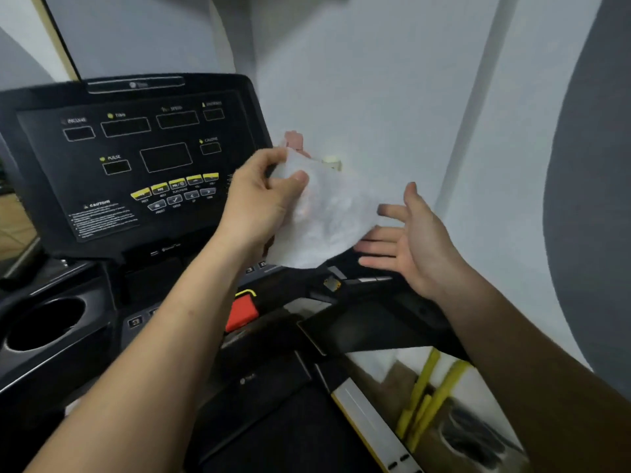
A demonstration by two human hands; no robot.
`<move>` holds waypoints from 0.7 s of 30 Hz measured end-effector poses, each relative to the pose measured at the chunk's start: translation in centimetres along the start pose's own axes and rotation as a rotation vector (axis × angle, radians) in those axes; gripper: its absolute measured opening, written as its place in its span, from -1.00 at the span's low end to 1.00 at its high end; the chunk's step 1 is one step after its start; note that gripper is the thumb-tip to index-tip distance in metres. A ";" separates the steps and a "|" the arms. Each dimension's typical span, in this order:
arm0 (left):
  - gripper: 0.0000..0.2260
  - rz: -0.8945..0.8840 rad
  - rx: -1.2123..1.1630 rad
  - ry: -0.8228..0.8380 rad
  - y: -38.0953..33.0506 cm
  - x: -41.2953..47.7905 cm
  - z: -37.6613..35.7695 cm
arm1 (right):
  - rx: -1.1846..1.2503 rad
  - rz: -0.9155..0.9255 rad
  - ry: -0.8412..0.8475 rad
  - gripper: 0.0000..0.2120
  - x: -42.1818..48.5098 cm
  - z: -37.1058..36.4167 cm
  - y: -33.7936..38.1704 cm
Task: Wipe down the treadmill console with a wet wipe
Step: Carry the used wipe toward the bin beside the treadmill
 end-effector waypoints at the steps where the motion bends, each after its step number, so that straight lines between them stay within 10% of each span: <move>1: -0.73 -0.014 0.037 -0.006 -0.5 -0.4 -1.5 | 0.071 -0.042 0.031 -0.44 -0.7 1.5 0.0; 10: -0.90 -0.060 0.131 0.260 -3.1 -5.9 -17.9 | -0.204 0.352 -0.209 -0.84 -8.9 18.3 1.1; 21: -0.90 -0.304 0.257 0.637 -7.3 -15.6 -42.9 | -0.488 0.450 -0.729 -0.75 -24.2 40.9 -1.2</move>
Point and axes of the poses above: each hand's wrist, its own x-axis towards the middle knuckle, its own z-axis out of the back of the hand, y = z × x, the point moved 1 cm from there along x, towards the middle knuckle, and after that the axes turned 8 degrees about -x, right-handed, at the moved point
